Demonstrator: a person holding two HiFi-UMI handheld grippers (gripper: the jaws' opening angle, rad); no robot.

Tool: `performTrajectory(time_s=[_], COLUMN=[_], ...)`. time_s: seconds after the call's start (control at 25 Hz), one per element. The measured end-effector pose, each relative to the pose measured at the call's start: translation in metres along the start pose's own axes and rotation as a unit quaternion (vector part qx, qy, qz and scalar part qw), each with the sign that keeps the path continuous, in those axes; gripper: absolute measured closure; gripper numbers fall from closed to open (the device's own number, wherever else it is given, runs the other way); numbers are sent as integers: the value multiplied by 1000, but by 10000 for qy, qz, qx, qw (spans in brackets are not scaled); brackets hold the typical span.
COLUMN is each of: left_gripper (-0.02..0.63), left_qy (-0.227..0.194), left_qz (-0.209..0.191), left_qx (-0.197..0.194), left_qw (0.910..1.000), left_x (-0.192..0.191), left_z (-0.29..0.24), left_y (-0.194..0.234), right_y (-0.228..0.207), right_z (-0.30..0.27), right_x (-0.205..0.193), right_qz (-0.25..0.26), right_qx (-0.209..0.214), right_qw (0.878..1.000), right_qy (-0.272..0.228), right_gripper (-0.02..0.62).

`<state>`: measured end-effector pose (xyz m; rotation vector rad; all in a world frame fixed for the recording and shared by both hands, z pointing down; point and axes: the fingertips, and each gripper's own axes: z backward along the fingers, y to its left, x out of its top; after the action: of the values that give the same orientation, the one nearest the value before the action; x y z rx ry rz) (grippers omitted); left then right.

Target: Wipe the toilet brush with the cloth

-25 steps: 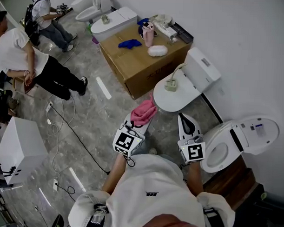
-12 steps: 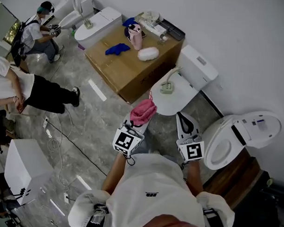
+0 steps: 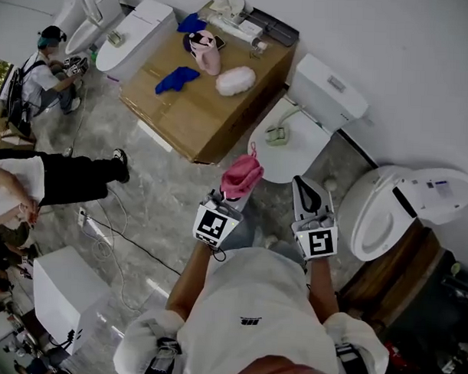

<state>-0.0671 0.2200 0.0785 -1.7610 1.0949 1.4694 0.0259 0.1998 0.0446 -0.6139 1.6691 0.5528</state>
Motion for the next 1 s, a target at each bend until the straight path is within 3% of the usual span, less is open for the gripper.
performTrajectory(time_s=[0.6, 1.0], left_gripper=[508, 492], left_qy=[463, 857], left_qz=[215, 61], left_qx=[-930, -1098], left_qw=[9944, 9902], left_x=[-93, -169], left_z=[-106, -164], left_y=[70, 91], right_y=[-59, -78], right_z=[-90, -128], right_x=[-113, -208], right_qz=[-238, -69], right_qx=[-1011, -1005], right_qw=[9922, 9883], right_qy=[692, 1147], right_gripper=[598, 589])
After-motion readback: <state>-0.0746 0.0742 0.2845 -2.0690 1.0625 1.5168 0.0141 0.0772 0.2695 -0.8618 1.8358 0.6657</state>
